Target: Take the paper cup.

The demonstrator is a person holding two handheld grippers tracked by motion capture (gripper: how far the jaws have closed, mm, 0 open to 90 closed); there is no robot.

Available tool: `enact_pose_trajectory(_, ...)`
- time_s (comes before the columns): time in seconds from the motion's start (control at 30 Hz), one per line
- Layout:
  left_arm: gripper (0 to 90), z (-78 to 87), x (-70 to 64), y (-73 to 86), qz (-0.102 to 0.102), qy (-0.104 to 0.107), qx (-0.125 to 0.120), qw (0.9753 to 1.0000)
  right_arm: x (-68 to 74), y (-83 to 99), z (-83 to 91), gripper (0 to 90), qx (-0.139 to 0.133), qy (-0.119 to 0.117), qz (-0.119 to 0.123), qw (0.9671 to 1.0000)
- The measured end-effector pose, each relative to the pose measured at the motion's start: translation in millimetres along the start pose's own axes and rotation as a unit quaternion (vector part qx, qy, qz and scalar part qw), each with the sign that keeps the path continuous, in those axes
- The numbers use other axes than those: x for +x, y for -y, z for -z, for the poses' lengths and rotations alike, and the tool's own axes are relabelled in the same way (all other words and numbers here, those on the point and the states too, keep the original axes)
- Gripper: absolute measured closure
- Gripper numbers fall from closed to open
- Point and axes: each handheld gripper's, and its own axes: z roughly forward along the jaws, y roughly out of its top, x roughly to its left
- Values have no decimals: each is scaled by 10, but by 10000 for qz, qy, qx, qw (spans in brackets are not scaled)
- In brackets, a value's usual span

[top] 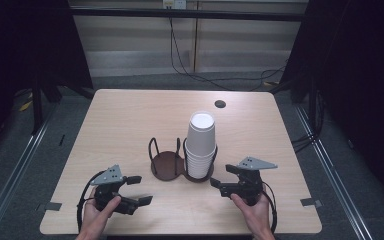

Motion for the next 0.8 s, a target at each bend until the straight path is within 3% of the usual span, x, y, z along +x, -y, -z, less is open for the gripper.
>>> enact_pose_trajectory(0.1, 160, -15, 1, -13, -73, -62, 52, 9999, -15, -12, -2, 198, 80, -32, -111, 9999)
enact_pose_trajectory(0.13, 160, -26, 10, -24, -75, -55, 94, 9999, -30, -21, 20, 187, 82, -192, -157, 9997)
enact_pose_trajectory(0.33, 160, -24, 23, -24, -40, -10, 183, 9998, -11, -56, 120, 195, -159, -392, -66, 9991)
enact_pose_trajectory(0.5, 160, 20, 36, -20, -45, 48, 106, 9999, 5, -79, 148, 203, -186, -526, -48, 9984)
enact_pose_trajectory(0.6, 160, 48, 33, -35, -43, 45, 63, 10000, 6, -129, 185, 251, -149, -654, 6, 9977)
enact_pose_trajectory(0.8, 160, 47, 30, -24, -32, 76, 105, 9999, 7, -192, 272, 257, -201, -651, 151, 9976)
